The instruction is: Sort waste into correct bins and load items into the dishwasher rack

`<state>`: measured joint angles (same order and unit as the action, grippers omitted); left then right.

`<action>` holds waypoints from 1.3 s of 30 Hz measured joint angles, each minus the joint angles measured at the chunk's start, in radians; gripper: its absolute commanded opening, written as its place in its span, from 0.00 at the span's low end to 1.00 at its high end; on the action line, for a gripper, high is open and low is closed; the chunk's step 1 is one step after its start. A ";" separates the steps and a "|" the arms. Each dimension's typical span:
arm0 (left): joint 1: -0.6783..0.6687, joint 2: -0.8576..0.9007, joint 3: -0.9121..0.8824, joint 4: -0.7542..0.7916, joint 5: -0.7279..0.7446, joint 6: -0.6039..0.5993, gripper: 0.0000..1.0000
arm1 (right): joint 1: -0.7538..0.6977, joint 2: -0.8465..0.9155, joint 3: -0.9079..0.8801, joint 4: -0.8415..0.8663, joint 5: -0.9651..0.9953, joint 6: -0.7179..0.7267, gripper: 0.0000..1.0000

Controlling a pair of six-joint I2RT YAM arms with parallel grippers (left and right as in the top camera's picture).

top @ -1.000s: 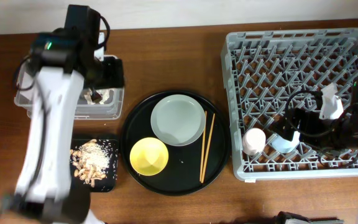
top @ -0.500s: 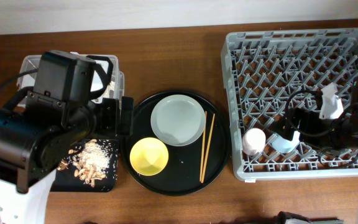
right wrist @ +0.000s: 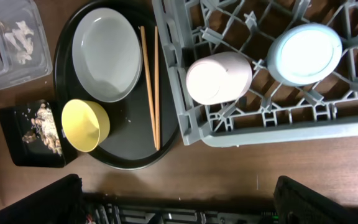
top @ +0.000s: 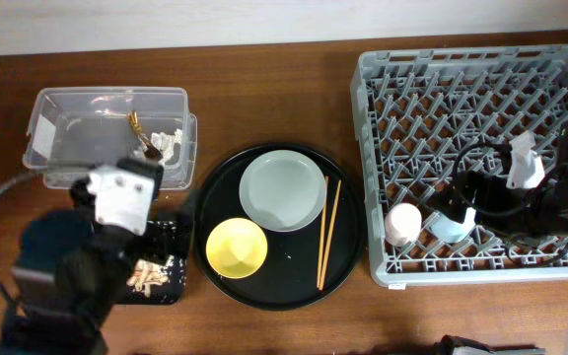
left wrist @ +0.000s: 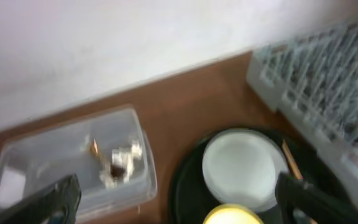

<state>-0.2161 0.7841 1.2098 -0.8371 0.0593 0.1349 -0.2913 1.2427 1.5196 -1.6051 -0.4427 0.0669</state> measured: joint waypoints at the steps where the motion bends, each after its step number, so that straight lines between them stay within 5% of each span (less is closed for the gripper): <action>1: 0.009 -0.052 -0.081 0.049 0.005 0.002 0.99 | 0.000 0.000 0.000 0.001 0.000 0.000 0.99; 9: 0.055 -0.455 -0.584 0.264 0.042 0.006 0.99 | 0.000 0.000 0.000 0.000 0.000 0.000 0.99; 20: 0.092 -0.651 -0.995 0.580 0.113 0.008 1.00 | 0.000 0.000 0.000 0.000 0.000 0.000 0.99; 27: 0.092 -0.764 -1.159 0.706 0.137 0.008 0.99 | 0.000 0.000 0.000 0.000 0.000 0.000 0.99; 39: 0.092 -0.769 -1.164 0.723 0.140 0.008 0.99 | 0.000 0.000 0.000 0.000 0.000 0.000 0.99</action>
<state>-0.1246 0.0154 0.0463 -0.1146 0.1997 0.1425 -0.2913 1.2423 1.5196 -1.6047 -0.4427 0.0673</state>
